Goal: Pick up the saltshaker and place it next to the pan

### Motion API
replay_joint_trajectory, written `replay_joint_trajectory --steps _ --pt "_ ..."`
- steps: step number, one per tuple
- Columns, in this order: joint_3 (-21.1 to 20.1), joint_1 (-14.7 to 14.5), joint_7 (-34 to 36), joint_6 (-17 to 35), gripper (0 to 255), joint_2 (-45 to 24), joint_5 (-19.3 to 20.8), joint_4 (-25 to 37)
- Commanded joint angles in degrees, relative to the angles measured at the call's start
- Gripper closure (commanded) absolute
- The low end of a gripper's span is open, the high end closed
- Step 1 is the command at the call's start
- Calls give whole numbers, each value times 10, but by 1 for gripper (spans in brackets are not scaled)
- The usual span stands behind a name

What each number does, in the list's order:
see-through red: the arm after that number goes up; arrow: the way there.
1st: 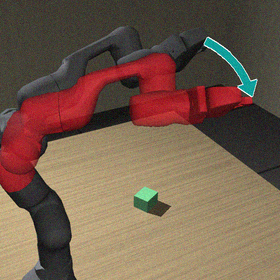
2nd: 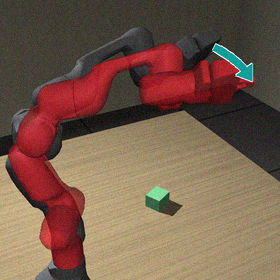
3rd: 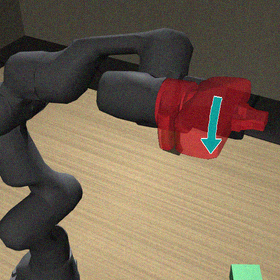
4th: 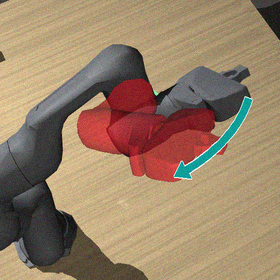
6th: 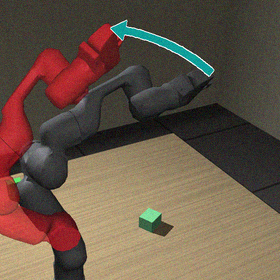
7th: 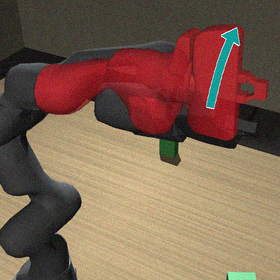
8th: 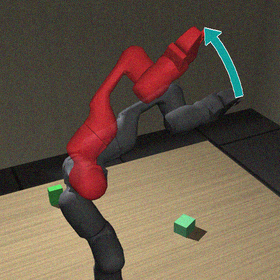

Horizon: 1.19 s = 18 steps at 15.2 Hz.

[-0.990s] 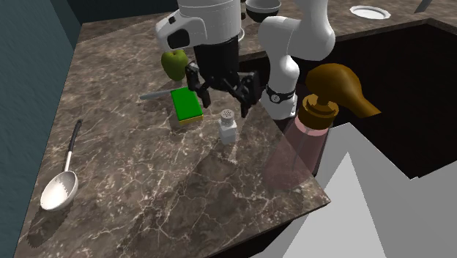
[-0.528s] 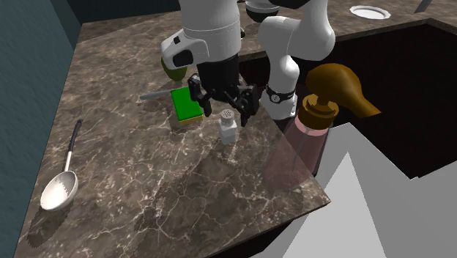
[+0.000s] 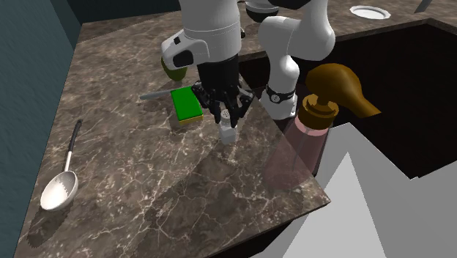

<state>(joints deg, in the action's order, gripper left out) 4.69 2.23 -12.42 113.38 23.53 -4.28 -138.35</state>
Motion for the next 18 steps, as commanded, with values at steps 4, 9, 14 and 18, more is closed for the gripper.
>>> replay_joint_trajectory --steps 4,9,14,18 --pt "0 0 0 0 255 0 0 0" --pt "0 0 2 -16 255 4 1 12" --pt "-1 0 6 -56 255 12 2 44" --pt "-1 0 8 -87 255 16 3 72"
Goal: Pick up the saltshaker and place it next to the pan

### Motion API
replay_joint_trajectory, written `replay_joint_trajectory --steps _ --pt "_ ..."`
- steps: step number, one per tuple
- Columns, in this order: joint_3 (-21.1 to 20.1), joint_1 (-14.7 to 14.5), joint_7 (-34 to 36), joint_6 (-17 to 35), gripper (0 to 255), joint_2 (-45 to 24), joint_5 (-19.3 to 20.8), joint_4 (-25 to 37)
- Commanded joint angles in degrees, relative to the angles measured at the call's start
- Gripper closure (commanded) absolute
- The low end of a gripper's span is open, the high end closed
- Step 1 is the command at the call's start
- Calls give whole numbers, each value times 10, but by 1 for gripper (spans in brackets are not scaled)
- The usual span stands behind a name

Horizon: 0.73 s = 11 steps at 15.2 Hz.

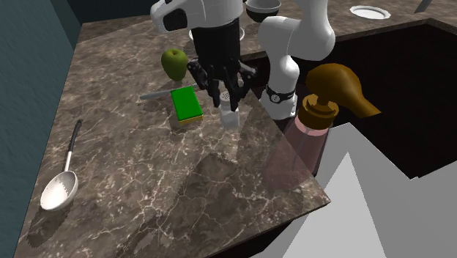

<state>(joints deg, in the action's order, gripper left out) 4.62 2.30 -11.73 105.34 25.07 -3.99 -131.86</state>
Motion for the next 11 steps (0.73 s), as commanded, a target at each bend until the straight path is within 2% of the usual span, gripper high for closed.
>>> replay_joint_trajectory --steps 1,11 --pt "-1 -1 2 -15 255 1 0 14" --pt "-1 -1 9 -91 255 0 0 92"
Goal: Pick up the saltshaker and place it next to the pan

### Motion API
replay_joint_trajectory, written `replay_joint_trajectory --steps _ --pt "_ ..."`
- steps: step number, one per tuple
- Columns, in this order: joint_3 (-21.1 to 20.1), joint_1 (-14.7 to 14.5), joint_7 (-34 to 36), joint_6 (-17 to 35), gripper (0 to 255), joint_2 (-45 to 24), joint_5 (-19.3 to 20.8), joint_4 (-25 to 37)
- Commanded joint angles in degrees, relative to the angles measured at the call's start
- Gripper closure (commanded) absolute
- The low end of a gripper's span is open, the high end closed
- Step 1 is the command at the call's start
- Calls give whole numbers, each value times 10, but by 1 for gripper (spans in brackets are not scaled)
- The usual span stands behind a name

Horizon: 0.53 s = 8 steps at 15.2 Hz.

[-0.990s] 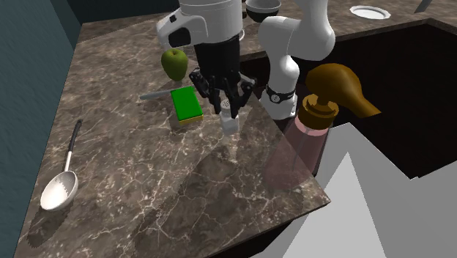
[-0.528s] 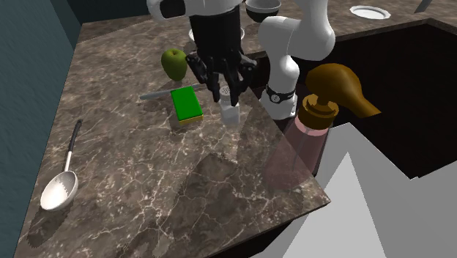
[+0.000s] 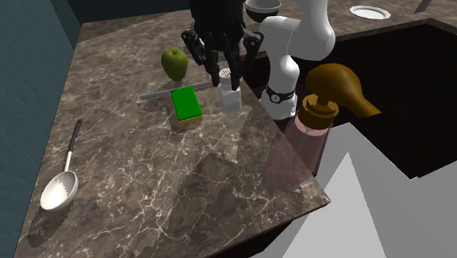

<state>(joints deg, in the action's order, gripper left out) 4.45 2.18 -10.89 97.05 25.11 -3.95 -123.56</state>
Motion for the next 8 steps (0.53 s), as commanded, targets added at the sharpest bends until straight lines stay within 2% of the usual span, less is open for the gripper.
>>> replay_joint_trajectory --steps 1,8 --pt "0 0 1 -16 255 -1 0 17" --pt "0 -1 5 -69 255 -10 0 79"
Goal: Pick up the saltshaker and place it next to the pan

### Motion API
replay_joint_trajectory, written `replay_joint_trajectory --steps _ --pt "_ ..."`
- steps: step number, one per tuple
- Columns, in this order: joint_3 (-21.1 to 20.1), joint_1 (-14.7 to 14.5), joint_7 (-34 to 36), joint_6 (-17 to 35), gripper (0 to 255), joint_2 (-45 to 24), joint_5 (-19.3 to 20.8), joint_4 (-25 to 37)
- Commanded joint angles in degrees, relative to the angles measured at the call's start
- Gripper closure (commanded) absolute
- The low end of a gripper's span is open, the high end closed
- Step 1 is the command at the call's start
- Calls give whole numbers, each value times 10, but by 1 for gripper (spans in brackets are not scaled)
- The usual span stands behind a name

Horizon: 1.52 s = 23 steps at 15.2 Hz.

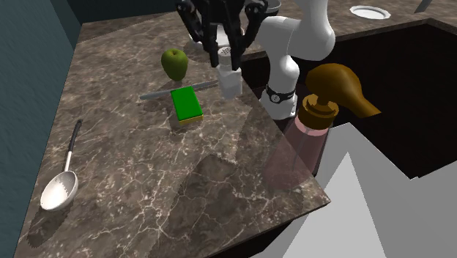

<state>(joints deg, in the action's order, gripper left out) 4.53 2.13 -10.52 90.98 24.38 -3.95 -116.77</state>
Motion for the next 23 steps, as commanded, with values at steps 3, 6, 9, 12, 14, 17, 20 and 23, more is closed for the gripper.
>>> replay_joint_trajectory --steps 3,6,9,12,14,17,20,23 --pt "8 4 -10 -21 255 5 4 15" --pt "34 18 -45 -31 255 34 20 -6" --pt "62 33 -82 -41 255 57 37 -21" --pt "90 47 -120 -52 255 76 57 -30" --pt "110 56 -145 -58 255 85 71 -32" --pt "141 69 -185 -67 255 95 92 -32" --pt "174 82 -226 -75 255 99 113 -26" --pt "208 92 -268 -82 255 98 133 -15"
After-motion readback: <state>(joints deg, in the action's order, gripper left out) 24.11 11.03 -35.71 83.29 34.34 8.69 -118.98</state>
